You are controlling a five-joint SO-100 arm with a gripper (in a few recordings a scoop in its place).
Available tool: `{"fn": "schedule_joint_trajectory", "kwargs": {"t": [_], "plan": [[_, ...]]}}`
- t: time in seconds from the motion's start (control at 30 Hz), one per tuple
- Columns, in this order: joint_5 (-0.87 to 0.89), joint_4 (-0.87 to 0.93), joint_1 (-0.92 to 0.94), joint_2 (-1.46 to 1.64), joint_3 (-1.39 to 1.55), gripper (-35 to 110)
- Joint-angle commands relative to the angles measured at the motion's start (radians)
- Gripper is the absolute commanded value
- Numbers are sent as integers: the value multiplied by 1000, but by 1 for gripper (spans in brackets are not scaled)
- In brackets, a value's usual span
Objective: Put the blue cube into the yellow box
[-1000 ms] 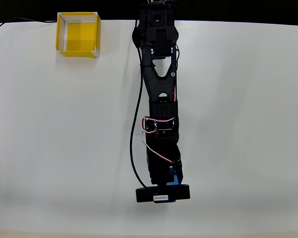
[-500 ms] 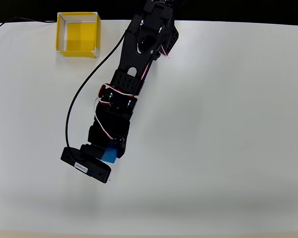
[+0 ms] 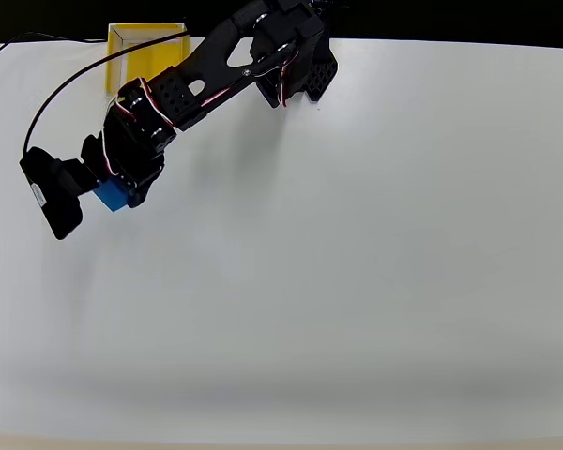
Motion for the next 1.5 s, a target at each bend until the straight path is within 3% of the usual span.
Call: {"fn": "schedule_joint_trajectory", "kwargs": {"t": [0.0, 0.5, 0.83, 1.47], "plan": [[-28, 103, 132, 46, -201, 7], [-25, 380, 491, -26, -330, 7], [9, 318, 618, -11, -184, 7], [40, 144, 638, 110, 187, 7]]}}
